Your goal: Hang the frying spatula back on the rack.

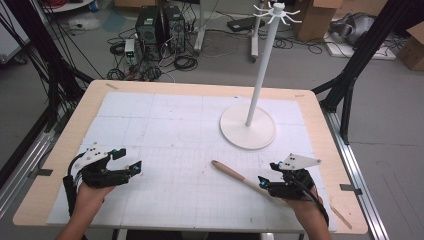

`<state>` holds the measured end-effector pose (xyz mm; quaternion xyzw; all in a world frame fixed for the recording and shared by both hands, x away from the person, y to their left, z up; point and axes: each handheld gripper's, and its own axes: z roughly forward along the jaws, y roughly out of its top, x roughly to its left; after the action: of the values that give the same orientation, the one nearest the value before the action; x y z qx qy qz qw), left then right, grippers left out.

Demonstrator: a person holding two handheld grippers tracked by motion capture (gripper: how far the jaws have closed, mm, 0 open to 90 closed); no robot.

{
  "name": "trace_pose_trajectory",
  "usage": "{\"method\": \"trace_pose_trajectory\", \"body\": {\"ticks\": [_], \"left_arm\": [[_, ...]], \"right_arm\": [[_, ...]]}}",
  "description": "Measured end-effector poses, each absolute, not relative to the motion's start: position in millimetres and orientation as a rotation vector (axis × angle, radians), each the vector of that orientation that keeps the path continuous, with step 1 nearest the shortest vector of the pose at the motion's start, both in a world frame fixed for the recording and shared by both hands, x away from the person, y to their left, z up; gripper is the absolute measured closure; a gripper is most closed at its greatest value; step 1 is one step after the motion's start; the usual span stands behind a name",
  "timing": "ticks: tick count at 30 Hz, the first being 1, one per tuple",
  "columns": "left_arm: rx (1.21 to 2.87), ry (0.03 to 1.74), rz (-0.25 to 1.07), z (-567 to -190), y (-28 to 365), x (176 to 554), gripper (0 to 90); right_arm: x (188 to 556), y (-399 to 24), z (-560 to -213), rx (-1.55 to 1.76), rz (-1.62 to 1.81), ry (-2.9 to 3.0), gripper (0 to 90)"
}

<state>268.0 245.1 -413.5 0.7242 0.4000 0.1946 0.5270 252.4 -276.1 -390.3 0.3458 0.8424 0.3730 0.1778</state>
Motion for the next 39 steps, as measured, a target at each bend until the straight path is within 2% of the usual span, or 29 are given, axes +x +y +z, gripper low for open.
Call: {"method": "trace_pose_trajectory", "body": {"ticks": [7, 17, 39], "left_arm": [[1.744, 0.946, 0.456, -414.0, 241.6, 268.2, 21.5], [1.755, 0.941, 0.453, -414.6, 241.0, 267.9, 21.5], [1.759, 0.942, 0.456, -414.0, 242.2, 267.7, 22.0]], "right_arm": [[266.1, -267.2, -395.5, 0.967, 0.951, 2.477, 54.0], [277.0, -253.5, -410.6, 0.948, 0.815, 2.623, 61.6], [275.7, -248.7, -421.1, 0.925, 0.786, 2.751, 67.1]]}}
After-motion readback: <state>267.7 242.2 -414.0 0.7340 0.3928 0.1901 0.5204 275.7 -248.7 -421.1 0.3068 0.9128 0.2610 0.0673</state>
